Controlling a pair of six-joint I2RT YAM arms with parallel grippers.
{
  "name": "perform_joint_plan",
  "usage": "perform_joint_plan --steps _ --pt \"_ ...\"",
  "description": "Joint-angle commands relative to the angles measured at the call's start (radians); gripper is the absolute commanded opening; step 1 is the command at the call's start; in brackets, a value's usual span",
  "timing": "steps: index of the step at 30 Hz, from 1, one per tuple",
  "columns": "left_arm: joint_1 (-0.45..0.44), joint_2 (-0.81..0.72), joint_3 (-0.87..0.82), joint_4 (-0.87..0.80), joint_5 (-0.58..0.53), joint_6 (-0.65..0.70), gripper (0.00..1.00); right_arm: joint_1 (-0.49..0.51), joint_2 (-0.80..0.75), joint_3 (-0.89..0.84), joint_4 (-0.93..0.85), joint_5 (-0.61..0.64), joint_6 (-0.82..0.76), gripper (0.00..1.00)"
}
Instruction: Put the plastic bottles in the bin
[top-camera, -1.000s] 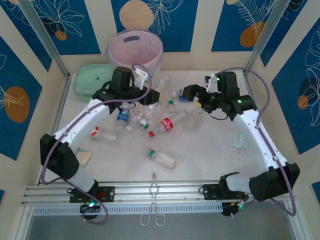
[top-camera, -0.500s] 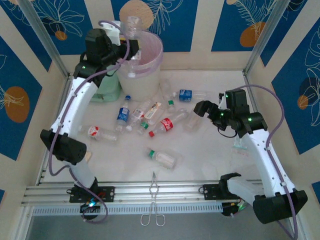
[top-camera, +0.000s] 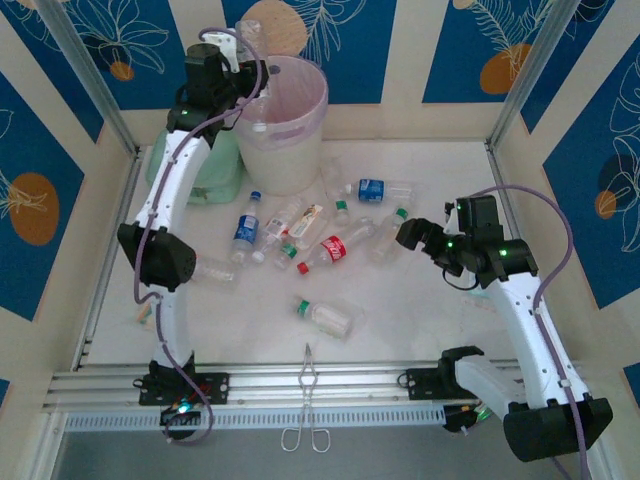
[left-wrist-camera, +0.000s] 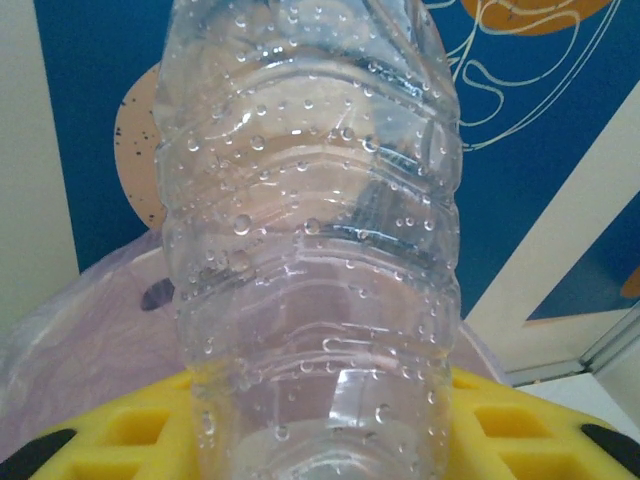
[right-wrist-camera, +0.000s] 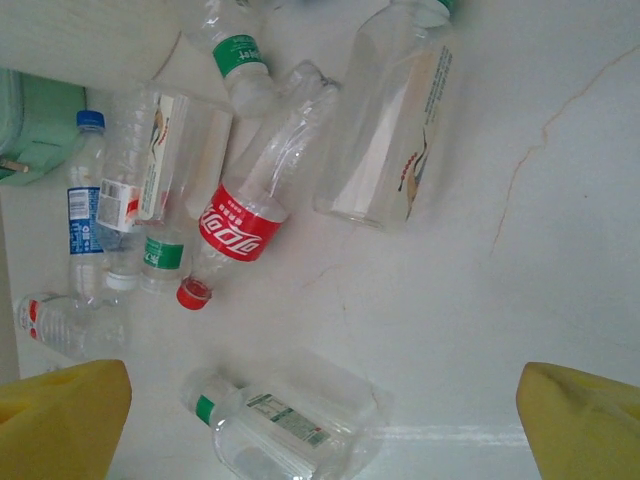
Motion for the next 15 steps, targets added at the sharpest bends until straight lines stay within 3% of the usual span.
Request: perform_joint_plan --steps 1,6,15 --pt "-0.004 0.067 0.025 -0.046 -0.035 0.055 0.0 -0.014 -0.008 -0.015 -0.007 -0.009 -0.033 0.99" --pt "-0.001 0.077 0.011 -0.073 -0.008 0.053 0.0 -0.03 -0.01 -0.029 -0.005 -0.033 -0.033 0.99" --pt "-0.002 -0.132 -0.069 0.154 0.028 -0.053 0.0 -0.042 -0.014 -0.039 0.014 -0.057 -0.023 0.99"
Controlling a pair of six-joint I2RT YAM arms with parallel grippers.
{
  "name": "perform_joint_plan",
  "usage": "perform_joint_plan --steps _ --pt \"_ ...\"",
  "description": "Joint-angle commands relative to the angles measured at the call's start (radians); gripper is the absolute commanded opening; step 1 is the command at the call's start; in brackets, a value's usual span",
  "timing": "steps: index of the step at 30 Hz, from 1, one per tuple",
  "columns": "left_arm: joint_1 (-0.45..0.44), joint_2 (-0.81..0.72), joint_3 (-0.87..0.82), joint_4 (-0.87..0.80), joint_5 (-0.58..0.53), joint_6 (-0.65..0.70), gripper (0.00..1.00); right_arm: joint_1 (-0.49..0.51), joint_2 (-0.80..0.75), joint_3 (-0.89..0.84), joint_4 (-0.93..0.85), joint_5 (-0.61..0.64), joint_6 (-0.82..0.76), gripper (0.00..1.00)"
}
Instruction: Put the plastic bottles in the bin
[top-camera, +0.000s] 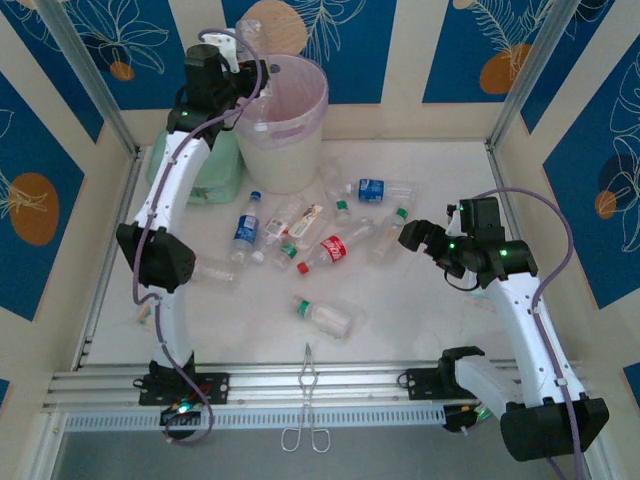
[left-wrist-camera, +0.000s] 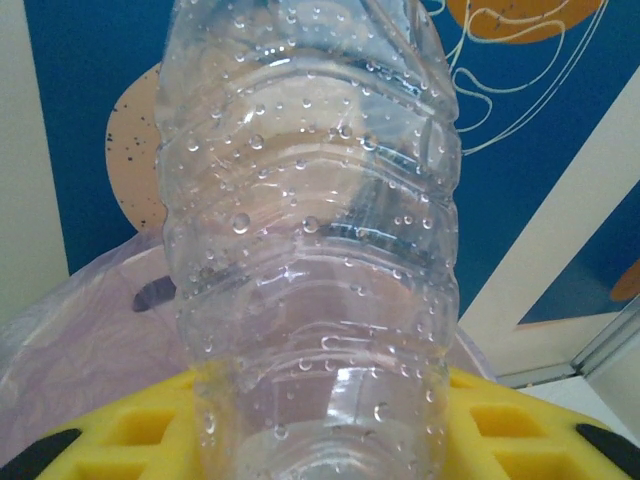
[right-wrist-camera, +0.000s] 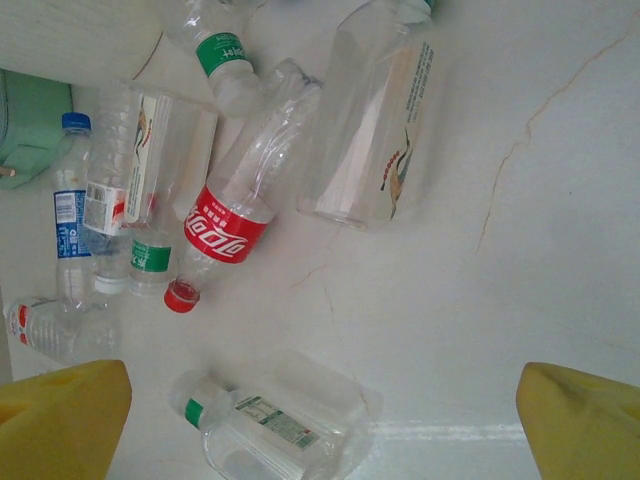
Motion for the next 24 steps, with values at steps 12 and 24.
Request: perform_joint_plan --steps 12,24 --pt "0.002 0.001 -0.018 0.26 -0.086 -0.011 0.0 -0.011 -0.042 0.02 -0.06 -0.003 -0.039 0.99" --pt "0.002 0.257 0.345 -0.187 -0.041 0.049 0.0 -0.05 -0.112 -0.018 -0.054 -0.048 0.022 0.99"
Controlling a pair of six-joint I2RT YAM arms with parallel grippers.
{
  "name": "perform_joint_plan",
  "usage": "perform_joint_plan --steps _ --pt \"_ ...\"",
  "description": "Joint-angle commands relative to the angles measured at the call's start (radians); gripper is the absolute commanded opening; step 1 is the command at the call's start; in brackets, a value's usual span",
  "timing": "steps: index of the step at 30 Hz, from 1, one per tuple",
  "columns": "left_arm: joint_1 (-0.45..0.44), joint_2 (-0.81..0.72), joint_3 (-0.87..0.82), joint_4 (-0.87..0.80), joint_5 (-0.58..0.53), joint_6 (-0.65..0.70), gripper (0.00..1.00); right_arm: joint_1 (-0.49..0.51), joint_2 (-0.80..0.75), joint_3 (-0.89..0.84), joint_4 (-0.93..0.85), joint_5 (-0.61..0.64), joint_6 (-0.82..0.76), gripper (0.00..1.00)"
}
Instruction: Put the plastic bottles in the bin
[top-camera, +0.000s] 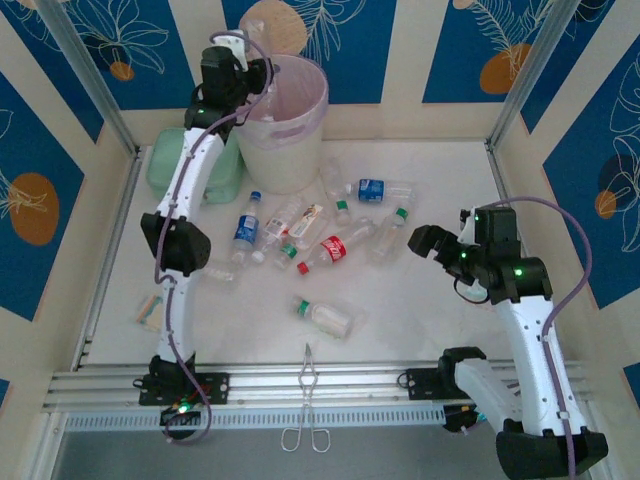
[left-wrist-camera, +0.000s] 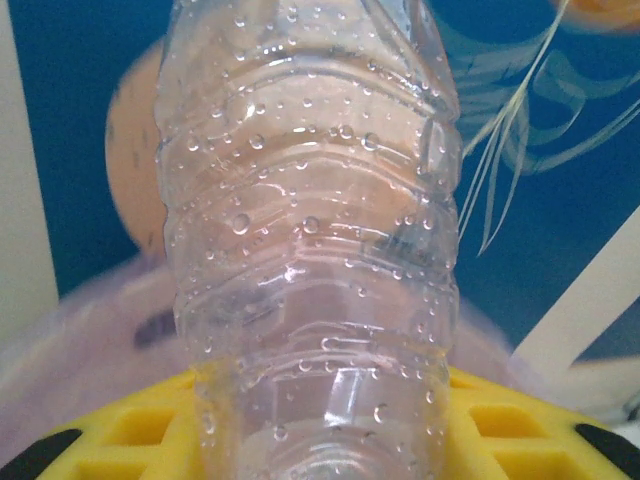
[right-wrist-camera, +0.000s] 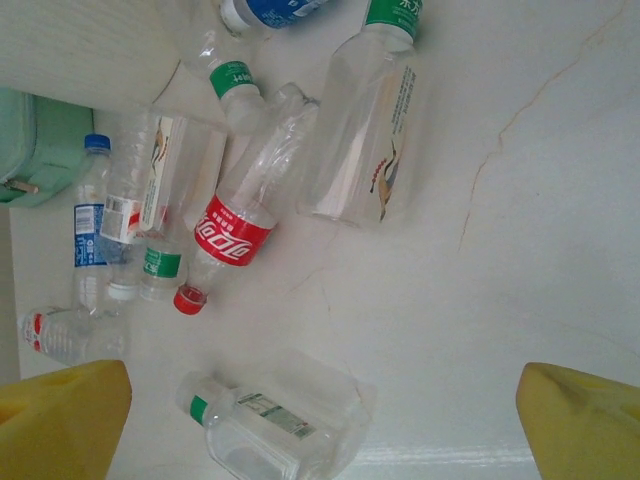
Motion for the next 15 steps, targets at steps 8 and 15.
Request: perform_joint_plan --steps 8,15 --pt "0.009 -0.041 0.061 -0.418 0.017 0.161 0.0 -0.003 0.033 -0.029 0.049 -0.081 0.067 0.99" --pt "0.025 -0.083 0.07 -0.677 0.035 0.265 0.0 0.009 0.028 -0.037 0.064 -0.046 0.102 0.99"
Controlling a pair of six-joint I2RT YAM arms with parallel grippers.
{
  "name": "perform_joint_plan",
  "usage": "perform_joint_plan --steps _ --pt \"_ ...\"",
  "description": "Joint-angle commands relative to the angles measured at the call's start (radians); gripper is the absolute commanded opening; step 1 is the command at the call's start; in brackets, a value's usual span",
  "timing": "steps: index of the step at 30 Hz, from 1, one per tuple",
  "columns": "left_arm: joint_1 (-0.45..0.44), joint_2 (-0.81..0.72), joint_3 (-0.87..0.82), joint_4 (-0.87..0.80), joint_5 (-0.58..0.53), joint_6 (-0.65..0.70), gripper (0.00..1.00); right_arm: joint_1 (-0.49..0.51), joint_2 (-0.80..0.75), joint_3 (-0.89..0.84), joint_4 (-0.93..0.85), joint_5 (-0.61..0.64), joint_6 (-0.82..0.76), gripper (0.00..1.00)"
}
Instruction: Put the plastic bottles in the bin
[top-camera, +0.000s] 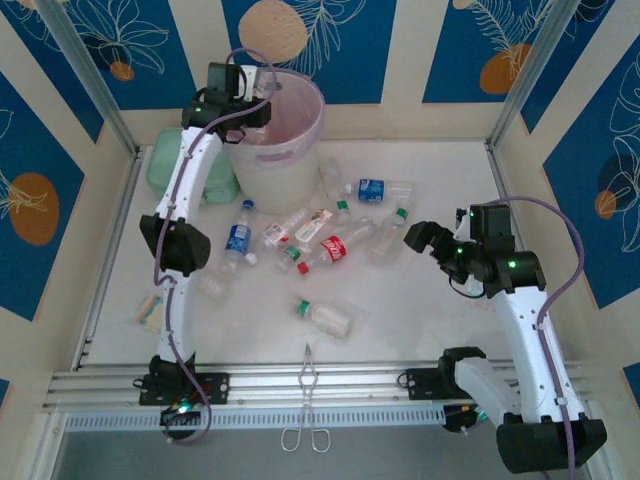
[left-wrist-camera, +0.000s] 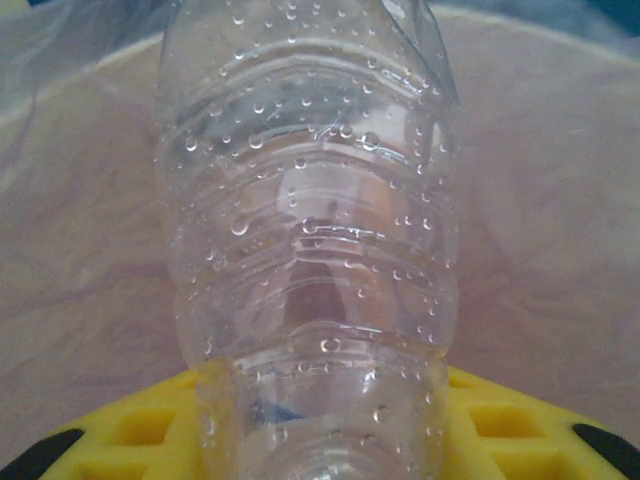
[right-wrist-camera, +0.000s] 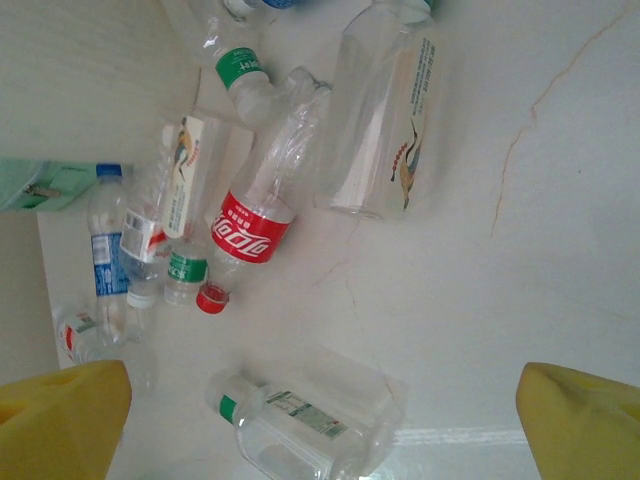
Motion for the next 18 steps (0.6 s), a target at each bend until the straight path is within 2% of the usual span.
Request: perform_joint_plan --steps 1,6,9,11,14,18 --pt "0.021 -0.074 0.035 -0.201 0.049 0.078 0.0 0.006 -0.017 -0.02 0.022 0.002 0.034 0.99" --pt "0.022 -0.067 0.028 -0.281 0.097 0.105 0.0 0.007 -0.014 -0.034 0.026 0.002 0.051 1.0" --pt "0.022 -0.06 -0.014 -0.268 0.093 0.114 0.0 0.007 -0.012 -0.045 0.026 0.007 0.057 1.0" --pt "0.022 -0.05 -0.029 -0.253 0.102 0.117 0.08 0.007 -0.009 -0.048 0.025 0.007 0.057 1.0" --pt "0.021 -0.034 -0.031 -0.245 0.125 0.108 0.27 0.009 -0.004 -0.05 0.019 0.011 0.057 1.0" --pt "0.019 -0.06 -0.059 -0.239 0.129 0.112 0.65 0.007 -0.012 -0.064 0.011 0.038 0.057 1.0"
